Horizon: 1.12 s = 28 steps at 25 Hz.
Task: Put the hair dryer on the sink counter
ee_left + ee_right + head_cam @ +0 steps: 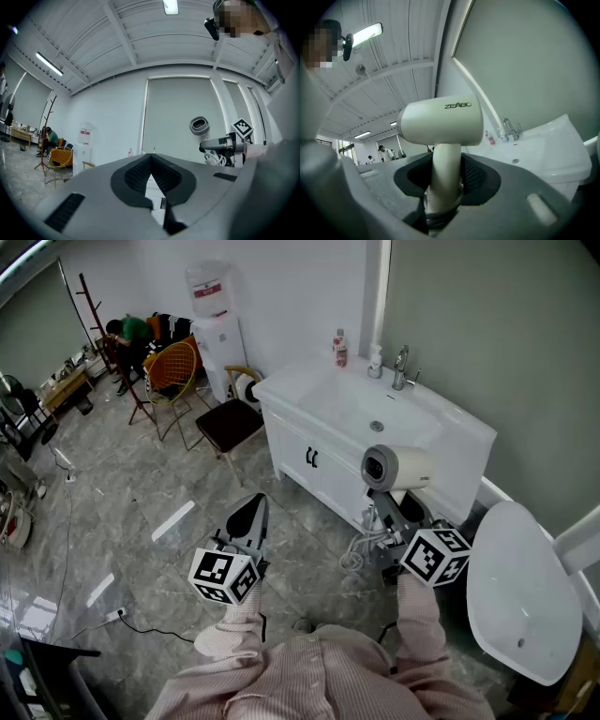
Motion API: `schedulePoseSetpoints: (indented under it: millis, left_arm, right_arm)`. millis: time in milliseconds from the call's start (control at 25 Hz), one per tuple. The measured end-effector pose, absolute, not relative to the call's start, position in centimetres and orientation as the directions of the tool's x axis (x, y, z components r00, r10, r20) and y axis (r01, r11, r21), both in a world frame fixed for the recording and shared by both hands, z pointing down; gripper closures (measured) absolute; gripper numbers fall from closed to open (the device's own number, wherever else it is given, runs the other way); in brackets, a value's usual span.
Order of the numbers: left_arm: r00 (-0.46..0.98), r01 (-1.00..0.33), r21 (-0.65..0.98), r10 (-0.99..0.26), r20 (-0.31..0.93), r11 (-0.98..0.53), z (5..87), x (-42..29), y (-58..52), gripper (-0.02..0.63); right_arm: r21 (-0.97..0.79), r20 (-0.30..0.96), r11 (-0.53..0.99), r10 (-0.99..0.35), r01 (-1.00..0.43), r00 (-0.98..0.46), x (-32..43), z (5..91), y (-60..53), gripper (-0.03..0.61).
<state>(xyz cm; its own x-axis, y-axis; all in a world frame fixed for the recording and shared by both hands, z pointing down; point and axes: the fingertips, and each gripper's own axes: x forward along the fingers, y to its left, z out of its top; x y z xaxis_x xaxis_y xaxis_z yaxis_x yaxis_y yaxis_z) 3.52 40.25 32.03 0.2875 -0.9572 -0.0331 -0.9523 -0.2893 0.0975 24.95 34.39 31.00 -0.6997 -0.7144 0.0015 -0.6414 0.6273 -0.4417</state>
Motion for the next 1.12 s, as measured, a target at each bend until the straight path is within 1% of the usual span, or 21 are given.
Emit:
schedulePoseSetpoints:
  millis: [400, 640, 880, 1120]
  left_arm:
    - [0.262, -0.958, 0.115, -0.965, -0.017, -0.262, 32.9, 4.3, 40.8, 0.617]
    - [0.242, -0.961, 0.140, -0.970, 0.005, -0.239, 34.2, 4.2, 40.0, 0.617]
    - [0.230, -0.960, 0.166, -0.973, 0.016, -0.224, 35.3, 3.1, 36.9, 0.617]
    - [0.233, -0.959, 0.172, -0.972, 0.023, -0.225, 36.2, 0.1, 31.1, 0.617]
  right_arm:
    - [-0.432, 0.024, 0.634, -0.703, -0.642, -0.711, 25.5, 32.0, 34.3, 0.422]
    - [-0.457, 0.030, 0.638, -0.684, -0.619, -0.728, 24.9, 32.8, 33.0, 0.422]
    - [-0.459, 0.044, 0.647, -0.668, -0.609, -0.743, 23.6, 33.8, 30.0, 0.422]
    - [-0.466, 0.054, 0.639, -0.670, -0.612, -0.740, 20.7, 34.6, 24.3, 0.422]
